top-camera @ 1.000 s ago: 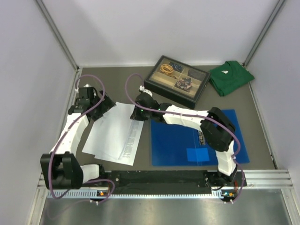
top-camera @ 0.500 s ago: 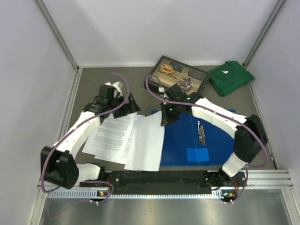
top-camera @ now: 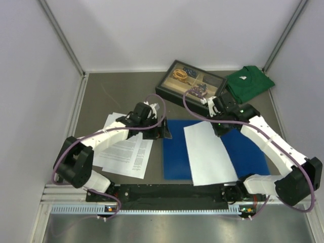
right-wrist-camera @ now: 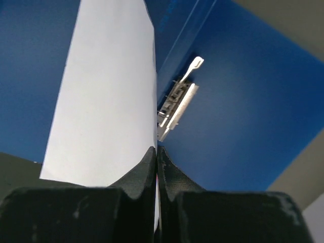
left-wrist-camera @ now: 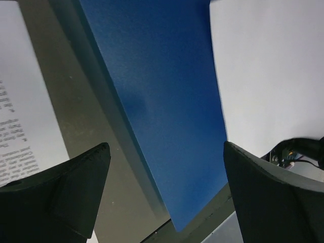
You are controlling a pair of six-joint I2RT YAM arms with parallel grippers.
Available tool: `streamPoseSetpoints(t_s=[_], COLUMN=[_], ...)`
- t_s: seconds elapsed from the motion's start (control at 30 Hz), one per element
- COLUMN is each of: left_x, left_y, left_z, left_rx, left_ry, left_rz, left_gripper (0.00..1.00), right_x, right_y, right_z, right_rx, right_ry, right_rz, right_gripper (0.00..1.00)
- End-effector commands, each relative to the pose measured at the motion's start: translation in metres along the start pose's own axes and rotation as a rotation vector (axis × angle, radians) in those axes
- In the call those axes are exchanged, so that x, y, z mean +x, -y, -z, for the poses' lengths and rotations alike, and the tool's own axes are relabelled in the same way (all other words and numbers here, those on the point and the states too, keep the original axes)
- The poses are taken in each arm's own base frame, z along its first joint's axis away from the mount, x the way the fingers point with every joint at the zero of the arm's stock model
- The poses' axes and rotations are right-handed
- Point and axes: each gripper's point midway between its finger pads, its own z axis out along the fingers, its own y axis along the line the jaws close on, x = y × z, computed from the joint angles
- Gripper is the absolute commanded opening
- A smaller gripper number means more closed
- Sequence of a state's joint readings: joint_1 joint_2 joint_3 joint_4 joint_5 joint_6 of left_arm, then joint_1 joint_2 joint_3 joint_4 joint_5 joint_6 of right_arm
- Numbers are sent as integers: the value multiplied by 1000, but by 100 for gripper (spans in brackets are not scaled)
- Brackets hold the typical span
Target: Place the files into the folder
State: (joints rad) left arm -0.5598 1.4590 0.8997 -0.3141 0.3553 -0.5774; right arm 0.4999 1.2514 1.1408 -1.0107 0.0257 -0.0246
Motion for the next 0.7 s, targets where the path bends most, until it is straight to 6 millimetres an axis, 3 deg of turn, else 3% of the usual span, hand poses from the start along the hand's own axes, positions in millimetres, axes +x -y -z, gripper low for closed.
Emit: streamPoseSetpoints(t_s=[0.0, 0.13, 0.33, 0.6, 0.67], left_x=[11, 22, 28, 39, 39], left_y=[13, 6, 0, 2, 4], left_z=[-18, -25, -29, -41, -43], left_rx=[40, 10, -3, 60, 74], left_ry=[-22, -40, -49, -73, -81], left_rz=[-29, -23, -19, 26, 31], left_gripper=[96, 96, 96, 75, 63], right_x=[-18, -4, 12, 41, 44], right_y=[34, 76, 115, 140, 146], right_z=[24, 18, 12, 2, 5], right_rx=[100, 161, 214, 269, 304], right_ry=[77, 25, 18, -25, -22], right_rz=[130, 47, -65, -155, -166], right_gripper=[0, 0, 0, 0, 0])
